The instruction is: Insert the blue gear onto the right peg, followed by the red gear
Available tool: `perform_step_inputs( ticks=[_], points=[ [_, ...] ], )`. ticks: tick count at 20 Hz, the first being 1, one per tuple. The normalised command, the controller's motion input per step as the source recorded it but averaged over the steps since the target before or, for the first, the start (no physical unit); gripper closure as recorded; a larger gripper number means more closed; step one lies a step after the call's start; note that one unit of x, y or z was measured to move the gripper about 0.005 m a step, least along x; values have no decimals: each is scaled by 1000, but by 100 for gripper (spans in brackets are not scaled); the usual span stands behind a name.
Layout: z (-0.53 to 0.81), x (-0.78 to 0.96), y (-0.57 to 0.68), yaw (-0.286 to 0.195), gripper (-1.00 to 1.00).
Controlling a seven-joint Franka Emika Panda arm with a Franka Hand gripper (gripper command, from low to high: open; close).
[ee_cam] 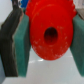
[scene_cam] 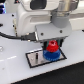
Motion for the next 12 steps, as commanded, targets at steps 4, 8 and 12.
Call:
perform_step_inputs(
  ticks=[4, 8, 12],
  points=[
    [189, 295, 34, 0, 100],
    [-26, 201, 38, 0, 100],
    [-22, 166, -10, 0, 100]
  ],
)
